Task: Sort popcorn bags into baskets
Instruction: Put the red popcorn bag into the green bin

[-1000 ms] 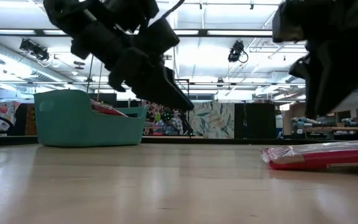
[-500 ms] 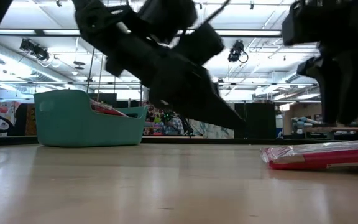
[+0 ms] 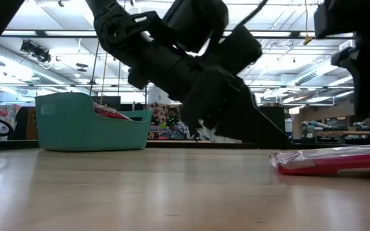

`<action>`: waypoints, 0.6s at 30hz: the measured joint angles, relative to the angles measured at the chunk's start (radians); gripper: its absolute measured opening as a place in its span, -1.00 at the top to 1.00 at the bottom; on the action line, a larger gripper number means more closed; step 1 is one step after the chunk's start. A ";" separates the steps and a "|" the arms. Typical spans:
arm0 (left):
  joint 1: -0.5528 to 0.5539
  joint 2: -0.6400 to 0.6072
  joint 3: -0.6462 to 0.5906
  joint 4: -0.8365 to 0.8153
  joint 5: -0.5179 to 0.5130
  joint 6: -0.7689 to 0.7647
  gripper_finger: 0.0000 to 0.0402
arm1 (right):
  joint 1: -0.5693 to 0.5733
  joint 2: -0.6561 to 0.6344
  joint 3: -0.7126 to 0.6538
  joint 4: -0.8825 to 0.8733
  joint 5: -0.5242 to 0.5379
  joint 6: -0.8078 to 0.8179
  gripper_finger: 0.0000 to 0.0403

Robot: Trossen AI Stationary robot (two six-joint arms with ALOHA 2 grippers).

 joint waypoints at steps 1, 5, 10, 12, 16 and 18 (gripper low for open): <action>-0.003 0.008 0.005 -0.003 0.002 0.001 0.30 | -0.010 0.000 -0.006 -0.011 -0.022 0.017 0.31; -0.013 0.045 0.031 -0.005 0.006 0.016 0.30 | -0.059 -0.002 -0.045 0.025 -0.125 0.013 0.28; -0.013 0.046 0.033 -0.021 0.004 0.019 0.30 | -0.121 -0.010 -0.070 0.070 -0.182 0.000 0.24; -0.013 0.046 0.033 -0.022 -0.001 0.019 0.30 | -0.146 -0.012 -0.071 0.071 -0.221 -0.011 0.22; -0.012 0.046 0.033 -0.024 -0.002 0.020 0.30 | -0.205 -0.013 -0.084 0.098 -0.325 -0.039 0.20; -0.011 0.046 0.033 -0.025 -0.002 0.019 0.30 | -0.240 -0.013 -0.115 0.148 -0.405 -0.057 0.20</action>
